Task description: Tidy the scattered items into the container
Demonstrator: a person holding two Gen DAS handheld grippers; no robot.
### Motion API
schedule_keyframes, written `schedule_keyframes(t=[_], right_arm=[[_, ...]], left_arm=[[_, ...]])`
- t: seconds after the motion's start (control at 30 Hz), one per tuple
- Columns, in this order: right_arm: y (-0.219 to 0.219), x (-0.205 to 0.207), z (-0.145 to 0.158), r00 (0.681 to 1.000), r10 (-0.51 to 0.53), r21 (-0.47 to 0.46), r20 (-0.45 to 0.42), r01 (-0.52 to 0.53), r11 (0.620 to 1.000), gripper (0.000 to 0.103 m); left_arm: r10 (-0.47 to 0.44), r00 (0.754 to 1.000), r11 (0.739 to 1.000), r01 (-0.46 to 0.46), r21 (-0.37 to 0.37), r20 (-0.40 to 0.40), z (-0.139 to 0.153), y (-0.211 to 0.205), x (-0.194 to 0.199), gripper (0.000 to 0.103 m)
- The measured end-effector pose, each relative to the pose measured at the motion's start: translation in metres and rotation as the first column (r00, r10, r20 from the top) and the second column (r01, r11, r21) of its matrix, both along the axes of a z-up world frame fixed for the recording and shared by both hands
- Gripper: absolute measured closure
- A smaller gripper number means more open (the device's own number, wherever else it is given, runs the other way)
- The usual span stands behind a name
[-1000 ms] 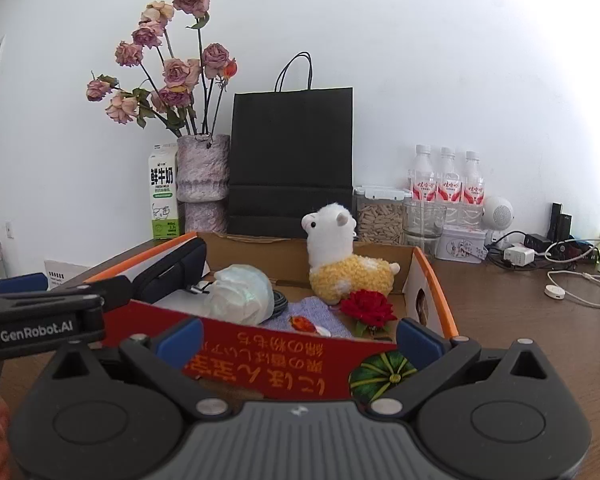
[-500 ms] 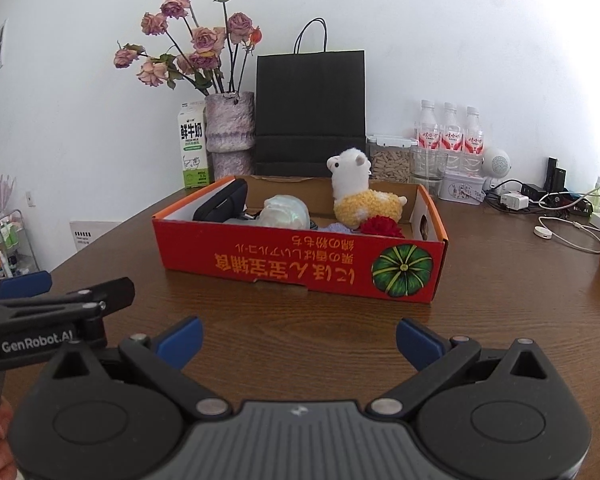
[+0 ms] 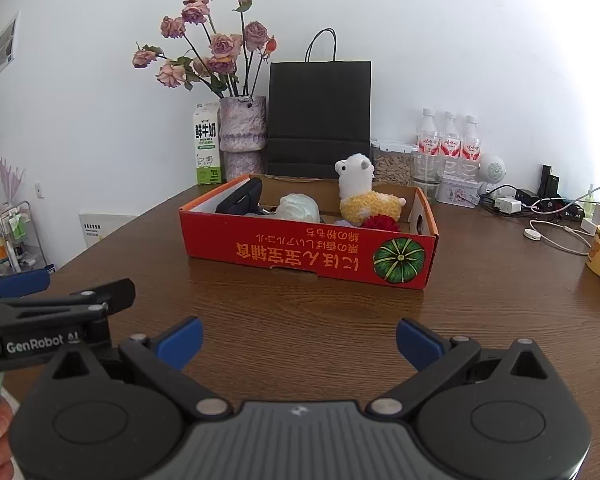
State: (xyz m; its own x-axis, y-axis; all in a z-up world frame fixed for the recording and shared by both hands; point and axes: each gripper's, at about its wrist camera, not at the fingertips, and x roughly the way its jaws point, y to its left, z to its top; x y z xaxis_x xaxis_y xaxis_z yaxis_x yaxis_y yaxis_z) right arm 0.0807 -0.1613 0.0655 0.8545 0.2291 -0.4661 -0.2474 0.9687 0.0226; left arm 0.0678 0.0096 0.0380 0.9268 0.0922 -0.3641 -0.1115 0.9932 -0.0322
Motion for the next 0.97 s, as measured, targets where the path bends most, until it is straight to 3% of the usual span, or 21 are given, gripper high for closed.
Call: schedule_keyframes(t=[0.97], right_arm=[[-0.0046, 0.0070, -0.0045, 1.000, -0.011, 0.013, -0.019, 0.012, 1.000, 0.000]], left_arm=[[0.002, 1.000, 1.000, -0.003, -0.028, -0.021, -0.0027, -0.0014, 0.0047, 0.000]])
